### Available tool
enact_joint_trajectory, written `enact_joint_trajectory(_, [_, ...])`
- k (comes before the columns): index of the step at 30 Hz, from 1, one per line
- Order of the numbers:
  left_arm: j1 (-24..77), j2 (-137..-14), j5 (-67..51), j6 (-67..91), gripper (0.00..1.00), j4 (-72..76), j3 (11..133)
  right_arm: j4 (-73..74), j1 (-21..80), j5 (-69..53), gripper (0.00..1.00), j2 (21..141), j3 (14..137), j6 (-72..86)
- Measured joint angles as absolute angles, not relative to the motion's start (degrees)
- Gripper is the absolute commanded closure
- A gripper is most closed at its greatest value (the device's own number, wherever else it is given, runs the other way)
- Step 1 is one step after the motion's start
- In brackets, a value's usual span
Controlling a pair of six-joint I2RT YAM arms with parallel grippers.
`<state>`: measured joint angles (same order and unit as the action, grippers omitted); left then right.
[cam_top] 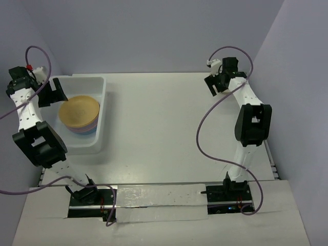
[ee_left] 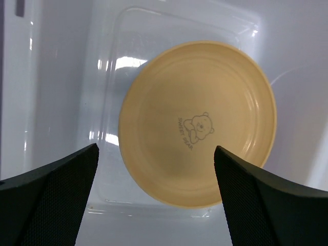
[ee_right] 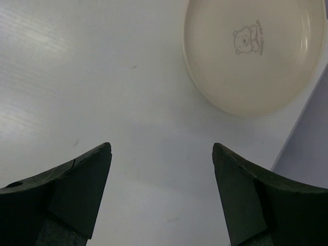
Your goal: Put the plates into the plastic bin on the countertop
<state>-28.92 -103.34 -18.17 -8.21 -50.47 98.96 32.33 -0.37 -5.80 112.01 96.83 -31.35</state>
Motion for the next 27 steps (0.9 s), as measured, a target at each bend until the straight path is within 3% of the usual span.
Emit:
enact_joint_trajectory(16, [-20.4,-84.4,-27.5,-8.1,0.01,-50.0,99.6,34.3,-1.8,-9.3,0.18,133.9,116.3,-34.6])
enact_joint_trajectory(27, [-19.9,-84.6,-27.9,-7.7,0.01,-53.1,101.6,34.1,-2.7,-8.1,0.39,142.7,125.7,-36.2])
